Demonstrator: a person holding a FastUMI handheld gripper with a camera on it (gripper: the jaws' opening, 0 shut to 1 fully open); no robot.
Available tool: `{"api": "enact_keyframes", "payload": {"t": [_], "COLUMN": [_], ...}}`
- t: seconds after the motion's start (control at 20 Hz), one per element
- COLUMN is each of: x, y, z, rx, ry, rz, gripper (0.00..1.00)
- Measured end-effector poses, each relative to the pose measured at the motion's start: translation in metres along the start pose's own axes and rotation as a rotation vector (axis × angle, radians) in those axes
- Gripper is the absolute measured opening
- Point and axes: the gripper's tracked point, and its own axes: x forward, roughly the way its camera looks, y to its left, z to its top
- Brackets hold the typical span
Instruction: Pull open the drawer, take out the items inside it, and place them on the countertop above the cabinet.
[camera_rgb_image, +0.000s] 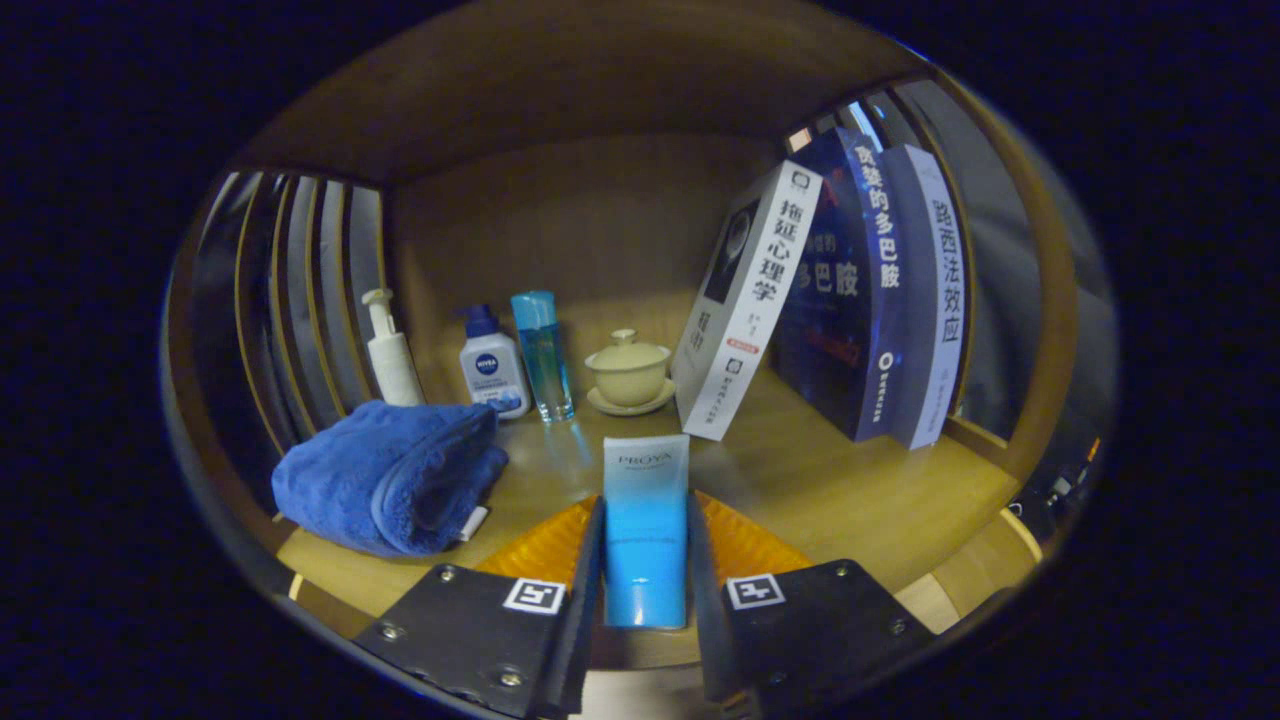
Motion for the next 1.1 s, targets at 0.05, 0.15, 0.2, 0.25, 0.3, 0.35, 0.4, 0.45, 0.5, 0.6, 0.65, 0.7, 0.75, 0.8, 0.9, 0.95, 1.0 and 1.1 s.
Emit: {"api": "enact_keyframes", "payload": {"t": [0.05, 0.15, 0.2, 0.25, 0.3, 0.35, 0.4, 0.45, 0.5, 0.6, 0.65, 0.7, 0.75, 0.8, 0.9, 0.95, 1.0, 1.1], "x": [0.000, 0.000, -0.002, -0.006, -0.009, -0.017, -0.021, -0.029, -0.037, -0.056, -0.067, -0.080, -0.092, -0.105, -0.135, -0.148, -0.164, -0.196], "y": [0.004, 0.004, 0.002, -0.002, -0.003, -0.004, -0.004, -0.005, -0.006, -0.010, -0.011, -0.010, -0.010, -0.010, -0.013, -0.015, -0.016, -0.017], "z": [0.001, 0.008, 0.016, 0.023, 0.028, 0.034, 0.040, 0.045, 0.050, 0.068, 0.077, 0.084, 0.092, 0.099, 0.116, 0.125, 0.134, 0.148], "rx": [0.005, 0.003, -0.004, -0.011, -0.013, -0.016, -0.015, -0.015, -0.014, -0.021, -0.020, -0.017, -0.021, -0.029, -0.049, -0.052, -0.050, -0.039], "ry": [-0.002, -0.016, -0.041, -0.056, -0.067, -0.071, -0.079, -0.081, -0.087, -0.112, -0.123, -0.129, -0.134, -0.133, -0.152, -0.165, -0.179, -0.204], "rz": [0.006, 0.002, -0.012, -0.027, -0.039, -0.046, -0.047, -0.047, -0.046, -0.040, -0.032, -0.018, -0.007, 0.008, 0.022, 0.023, 0.030, 0.052], "gripper": [0.44, 0.45, 0.48, 0.50, 0.60, 0.70, 0.80, 0.80, 0.81, 0.90, 0.95, 0.99, 0.99, 0.99, 0.99, 0.99, 0.99, 0.99]}}
